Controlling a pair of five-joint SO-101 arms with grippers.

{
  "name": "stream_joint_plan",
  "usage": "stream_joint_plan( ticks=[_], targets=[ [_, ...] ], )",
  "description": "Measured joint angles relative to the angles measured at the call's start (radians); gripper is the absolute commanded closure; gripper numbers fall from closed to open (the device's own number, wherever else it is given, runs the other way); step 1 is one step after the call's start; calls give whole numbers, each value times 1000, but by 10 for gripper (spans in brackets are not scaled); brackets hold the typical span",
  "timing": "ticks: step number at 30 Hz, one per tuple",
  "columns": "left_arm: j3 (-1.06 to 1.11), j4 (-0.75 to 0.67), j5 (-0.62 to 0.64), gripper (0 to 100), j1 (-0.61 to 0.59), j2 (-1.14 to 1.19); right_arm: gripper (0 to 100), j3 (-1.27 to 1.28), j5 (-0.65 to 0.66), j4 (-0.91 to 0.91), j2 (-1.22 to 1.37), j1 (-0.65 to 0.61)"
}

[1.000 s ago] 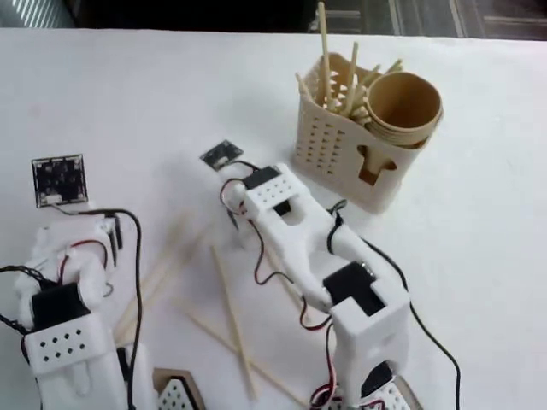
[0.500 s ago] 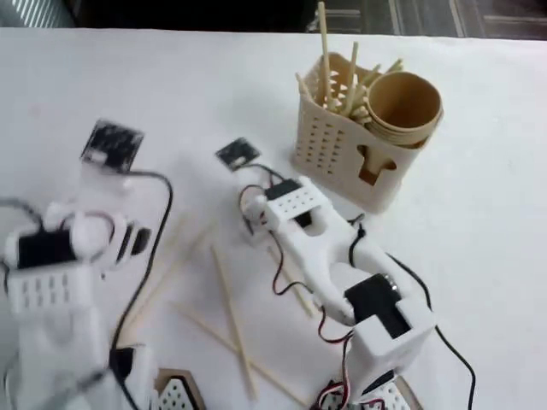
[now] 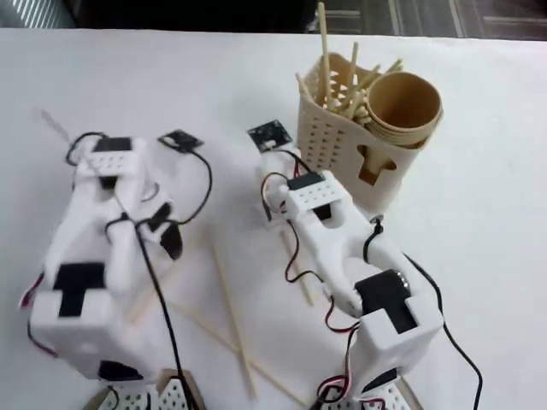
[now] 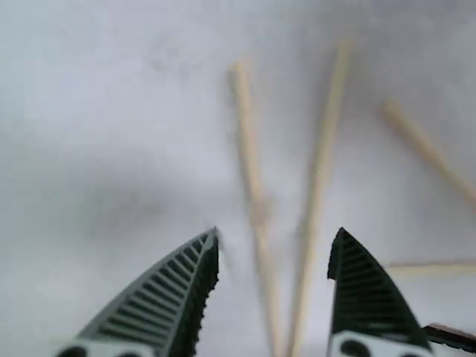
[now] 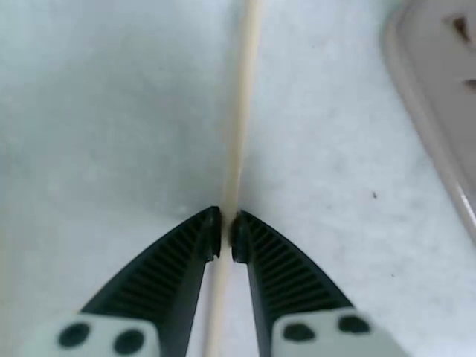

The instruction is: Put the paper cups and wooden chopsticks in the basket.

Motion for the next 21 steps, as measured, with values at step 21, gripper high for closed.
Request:
stream_joint_plan(
  ticks=[21],
  targets=[
    [-86, -26, 58, 980, 97, 198, 981, 41, 0, -54, 0, 8]
  ],
)
